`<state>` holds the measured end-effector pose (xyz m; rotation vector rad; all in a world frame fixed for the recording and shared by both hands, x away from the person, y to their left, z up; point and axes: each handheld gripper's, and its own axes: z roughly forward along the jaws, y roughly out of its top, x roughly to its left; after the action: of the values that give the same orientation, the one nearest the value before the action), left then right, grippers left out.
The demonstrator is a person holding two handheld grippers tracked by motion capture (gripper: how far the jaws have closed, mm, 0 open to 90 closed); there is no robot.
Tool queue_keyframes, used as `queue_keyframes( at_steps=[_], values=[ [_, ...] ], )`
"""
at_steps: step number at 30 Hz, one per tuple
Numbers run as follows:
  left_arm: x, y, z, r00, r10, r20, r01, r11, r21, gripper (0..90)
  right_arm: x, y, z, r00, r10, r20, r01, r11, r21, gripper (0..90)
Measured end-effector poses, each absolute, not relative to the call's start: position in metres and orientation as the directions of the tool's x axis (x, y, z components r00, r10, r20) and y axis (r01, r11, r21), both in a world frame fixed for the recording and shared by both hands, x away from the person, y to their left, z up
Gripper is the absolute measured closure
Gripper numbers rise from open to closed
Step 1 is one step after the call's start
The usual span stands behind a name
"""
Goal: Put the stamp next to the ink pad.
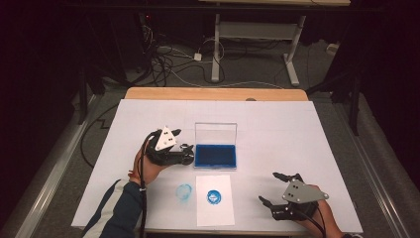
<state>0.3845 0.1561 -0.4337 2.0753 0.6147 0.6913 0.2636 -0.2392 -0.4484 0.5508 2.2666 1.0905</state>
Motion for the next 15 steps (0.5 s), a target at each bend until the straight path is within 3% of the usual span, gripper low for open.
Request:
queue_keyframes(
  at_steps=[8, 10, 15],
  values=[
    [0.379, 0.153, -0.429, 0.728, 0.623, 0.286, 0.139, -0.543, 0.828, 24.8, 0.263, -0.238, -0.448, -0.753, 0.577, -0.318, 0.110, 0.586, 0.803, 19.5],
    [0.377, 0.151, -0.428, 0.722, 0.629, 0.288, 0.134, -0.536, 0.834, 18.7, 0.263, -0.238, -0.448, -0.752, 0.578, -0.317, 0.110, 0.584, 0.804, 19.5],
    [0.371, 0.149, -0.424, 0.728, 0.612, 0.309, 0.105, -0.545, 0.832, 19.6, 0.262, -0.238, -0.447, -0.749, 0.578, -0.323, 0.100, 0.582, 0.807, 19.5]
  ],
)
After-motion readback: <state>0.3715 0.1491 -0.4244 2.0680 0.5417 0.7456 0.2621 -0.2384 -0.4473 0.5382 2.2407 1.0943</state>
